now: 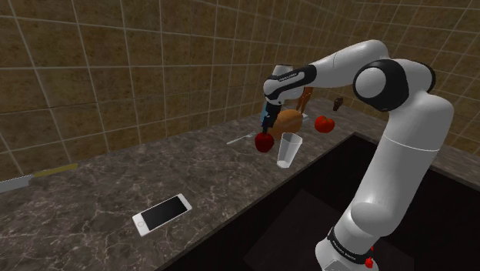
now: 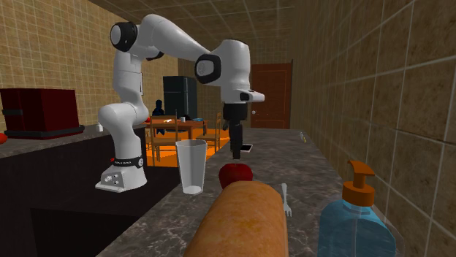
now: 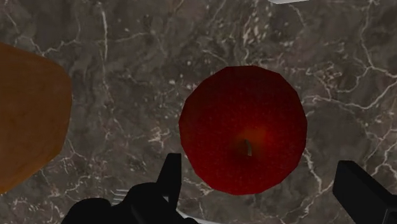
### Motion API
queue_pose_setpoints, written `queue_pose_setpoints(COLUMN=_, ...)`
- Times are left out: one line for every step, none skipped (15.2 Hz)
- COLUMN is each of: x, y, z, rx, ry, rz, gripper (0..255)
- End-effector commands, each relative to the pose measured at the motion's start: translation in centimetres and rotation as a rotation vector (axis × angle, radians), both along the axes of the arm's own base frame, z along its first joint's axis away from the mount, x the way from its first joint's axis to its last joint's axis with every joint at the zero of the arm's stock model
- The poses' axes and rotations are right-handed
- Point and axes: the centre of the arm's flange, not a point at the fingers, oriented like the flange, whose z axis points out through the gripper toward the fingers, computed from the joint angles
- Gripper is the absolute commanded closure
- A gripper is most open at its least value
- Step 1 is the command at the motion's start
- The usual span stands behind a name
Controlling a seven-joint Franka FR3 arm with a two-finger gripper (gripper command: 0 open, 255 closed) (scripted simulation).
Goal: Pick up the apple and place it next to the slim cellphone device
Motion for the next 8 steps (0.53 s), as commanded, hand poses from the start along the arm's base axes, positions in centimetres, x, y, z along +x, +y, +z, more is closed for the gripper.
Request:
queue_pose_setpoints(x=0.02, y=0.03, z=-1.01, rx=0.000, ry=0.000, rz=0.000, gripper=0)
queue_pose_setpoints(x=0.02, y=0.03, z=-1.84, rx=0.000, ry=0.000, rz=0.000, gripper=0)
queue_pose_setpoints(x=0.01, y=0.03, z=-1.84, rx=0.000, ry=0.000, rz=0.000, gripper=0)
queue_pose_setpoints(x=0.02, y=0.03, z=-1.84, rx=0.000, ry=0.000, rz=0.000, gripper=0)
queue_pose_setpoints(x=0.02, y=0.03, z=-1.84, rx=0.000, ry=0.000, rz=0.000, gripper=0)
queue_pose_setpoints(x=0.02, y=0.03, z=-1.84, rx=0.000, ry=0.000, rz=0.000, gripper=0)
queue_pose_setpoints(x=0.02, y=0.03, z=-1.84, rx=0.000, ry=0.000, rz=0.000, gripper=0)
queue_pose_setpoints(x=0.02, y=0.03, z=-1.84, rx=0.000, ry=0.000, rz=0.000, gripper=0)
